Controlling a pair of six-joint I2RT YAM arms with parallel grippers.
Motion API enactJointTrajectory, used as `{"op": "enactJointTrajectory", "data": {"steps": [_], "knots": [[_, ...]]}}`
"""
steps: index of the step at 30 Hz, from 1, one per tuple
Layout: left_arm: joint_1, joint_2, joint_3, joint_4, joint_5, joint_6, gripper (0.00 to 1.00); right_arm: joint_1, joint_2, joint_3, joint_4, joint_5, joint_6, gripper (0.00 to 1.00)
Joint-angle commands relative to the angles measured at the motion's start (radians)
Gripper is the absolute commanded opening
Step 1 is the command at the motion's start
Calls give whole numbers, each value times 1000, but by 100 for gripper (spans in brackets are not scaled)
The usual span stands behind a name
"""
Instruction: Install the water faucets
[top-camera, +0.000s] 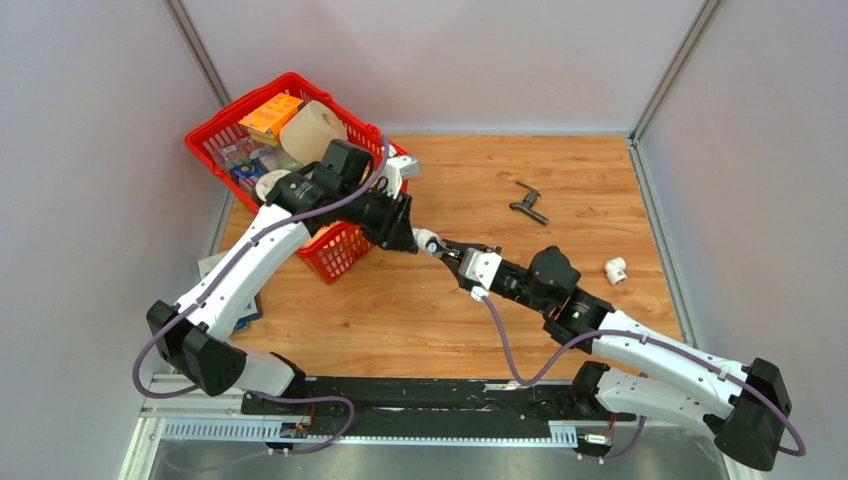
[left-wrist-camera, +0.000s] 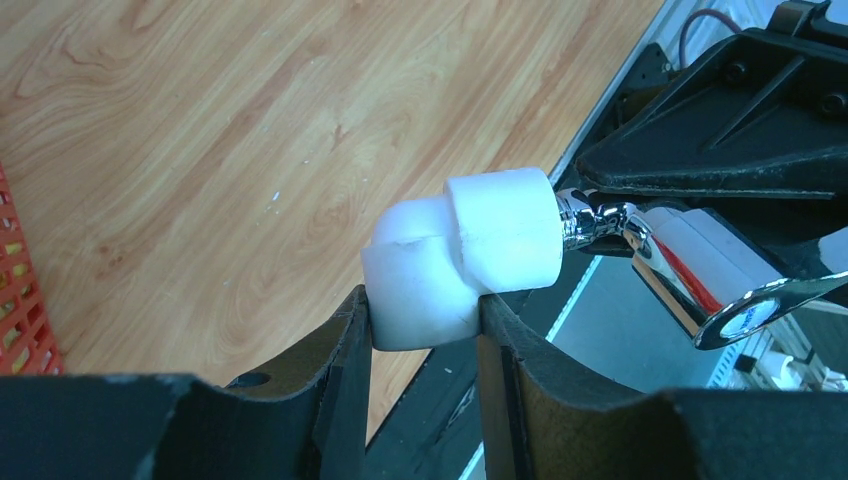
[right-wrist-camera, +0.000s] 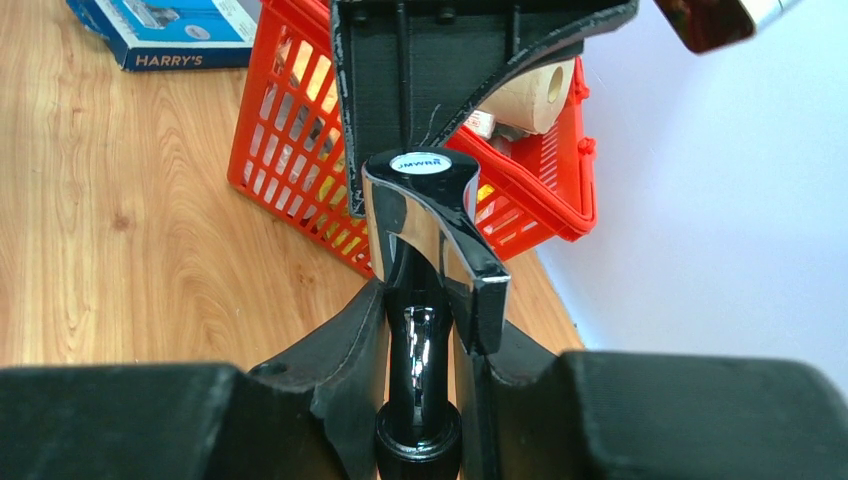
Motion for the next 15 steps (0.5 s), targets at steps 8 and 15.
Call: {"op": "enactJointTrajectory", "data": {"steps": [8,15], "knots": [[-17,-177,-165,389,73,-143,0,-2,52,44,94,65,331,0],[-54,-310,-313,608,-88,-159,0,-3,99,105,65,132,515,0]]}}
